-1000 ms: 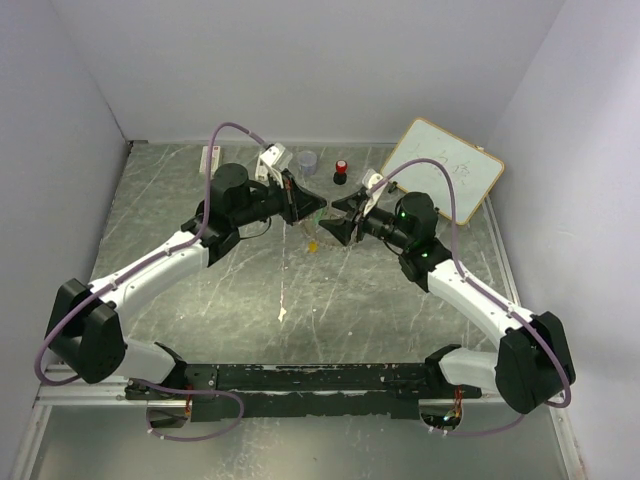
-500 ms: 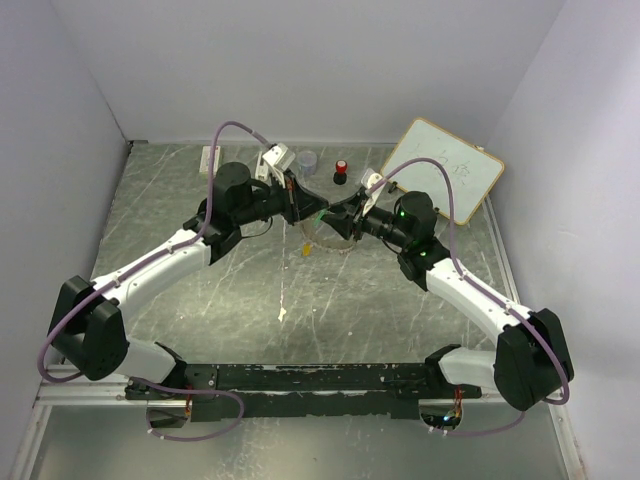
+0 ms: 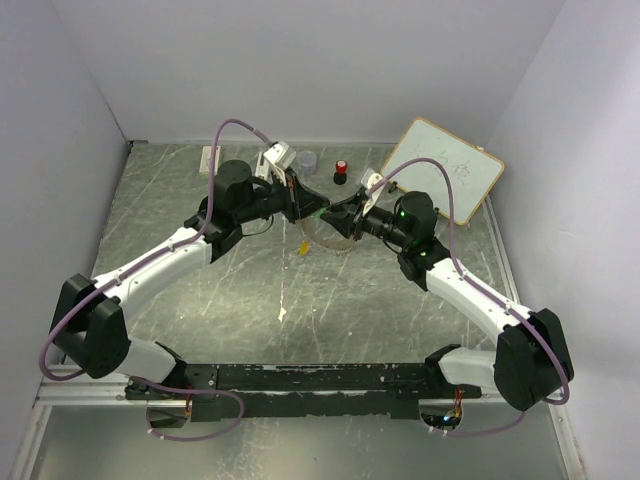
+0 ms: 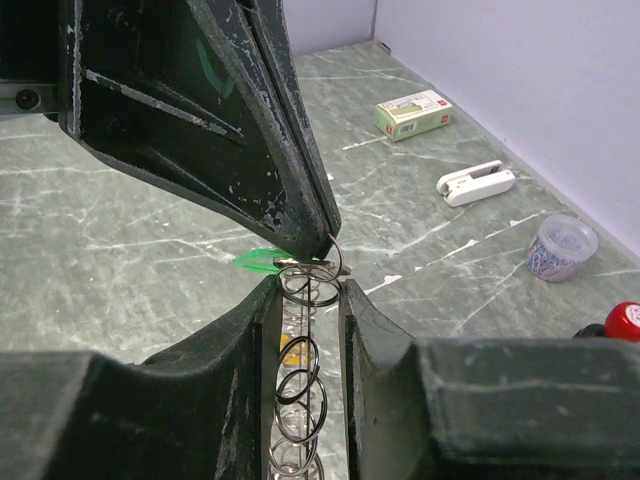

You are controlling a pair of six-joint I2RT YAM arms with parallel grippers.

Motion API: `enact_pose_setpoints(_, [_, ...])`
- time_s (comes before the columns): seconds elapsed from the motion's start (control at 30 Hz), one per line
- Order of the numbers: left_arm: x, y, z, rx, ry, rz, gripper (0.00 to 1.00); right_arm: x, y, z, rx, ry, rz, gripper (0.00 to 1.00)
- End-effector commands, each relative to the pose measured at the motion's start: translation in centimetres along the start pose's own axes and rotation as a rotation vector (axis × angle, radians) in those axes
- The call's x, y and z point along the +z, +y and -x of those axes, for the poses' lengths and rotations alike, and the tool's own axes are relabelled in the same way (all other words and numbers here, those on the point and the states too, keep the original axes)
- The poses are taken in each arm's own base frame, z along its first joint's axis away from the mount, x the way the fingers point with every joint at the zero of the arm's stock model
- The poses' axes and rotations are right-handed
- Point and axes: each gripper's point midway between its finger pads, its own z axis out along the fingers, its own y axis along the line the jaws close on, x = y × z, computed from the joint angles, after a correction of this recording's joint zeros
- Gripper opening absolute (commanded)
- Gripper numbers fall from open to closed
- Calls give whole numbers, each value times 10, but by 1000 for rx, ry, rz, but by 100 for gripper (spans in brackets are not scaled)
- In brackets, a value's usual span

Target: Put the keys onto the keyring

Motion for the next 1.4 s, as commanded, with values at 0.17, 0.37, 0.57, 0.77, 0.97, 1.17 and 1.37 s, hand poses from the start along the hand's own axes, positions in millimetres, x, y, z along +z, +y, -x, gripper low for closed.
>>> enact_pose_setpoints(0.17, [5, -10, 21, 32, -24, -40, 7, 1, -2, 10, -69, -20, 16, 3])
enact_pose_setpoints(0.37, [8, -8, 19, 33, 11, -34, 7, -1, 0, 9, -97, -13, 29, 0])
enact_pose_setpoints(0.57, [10, -2, 13, 62, 66, -17, 7, -3, 3, 8, -120, -9, 46, 0])
enact_pose_setpoints(0.77, [13, 1, 6, 72, 124, -28, 7, -5, 7, 7, -134, -6, 61, 0])
enact_pose_setpoints(0.97, [15, 3, 3, 75, 150, -40, 7, -6, 11, 6, -143, -4, 82, 0])
enact_pose_setpoints(1.17, [16, 10, -2, 62, 173, -39, 7, -7, 14, 8, -156, -10, 93, 0])
enact_pose_setpoints(1.37, [14, 18, -5, 48, 181, -28, 7, -8, 16, 9, -162, -14, 100, 0])
